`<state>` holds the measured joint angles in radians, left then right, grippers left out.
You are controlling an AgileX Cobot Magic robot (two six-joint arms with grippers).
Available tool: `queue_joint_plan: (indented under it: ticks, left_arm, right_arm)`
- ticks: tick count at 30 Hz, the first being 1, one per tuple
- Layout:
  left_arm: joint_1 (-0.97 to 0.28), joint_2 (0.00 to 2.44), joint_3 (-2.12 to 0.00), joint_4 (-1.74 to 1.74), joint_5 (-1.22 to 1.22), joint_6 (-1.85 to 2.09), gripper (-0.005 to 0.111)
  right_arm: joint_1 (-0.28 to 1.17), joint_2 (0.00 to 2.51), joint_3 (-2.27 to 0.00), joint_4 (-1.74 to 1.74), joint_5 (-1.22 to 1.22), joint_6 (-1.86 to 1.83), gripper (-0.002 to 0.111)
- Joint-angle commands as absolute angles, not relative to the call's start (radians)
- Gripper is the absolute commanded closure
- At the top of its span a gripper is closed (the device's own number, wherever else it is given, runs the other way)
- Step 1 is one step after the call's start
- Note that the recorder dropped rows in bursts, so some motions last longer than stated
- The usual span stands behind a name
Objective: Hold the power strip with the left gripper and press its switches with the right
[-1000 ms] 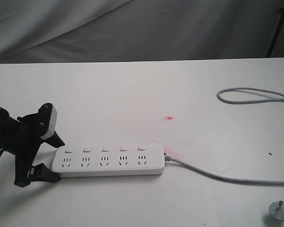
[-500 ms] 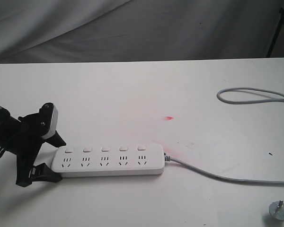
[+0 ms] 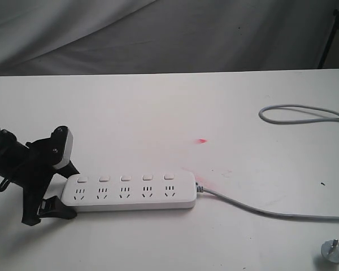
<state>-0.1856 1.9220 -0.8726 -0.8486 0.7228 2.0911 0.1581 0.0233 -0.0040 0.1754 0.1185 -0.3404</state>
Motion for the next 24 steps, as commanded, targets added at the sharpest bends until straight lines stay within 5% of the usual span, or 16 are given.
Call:
queue_joint_plan:
  ticks: [1,24]
  left_arm:
    - [-0.191,1.926,-0.877,-0.857,0.713,2.094,0.039]
    - [-0.191,1.926,-0.877,-0.857,0.711,2.094,0.04]
  right_arm:
    - [0.152,0.017,0.0,0.171,0.118,-0.339,0.108]
    - [0.152,0.017,0.0,0.171,0.118,-0.339,0.108]
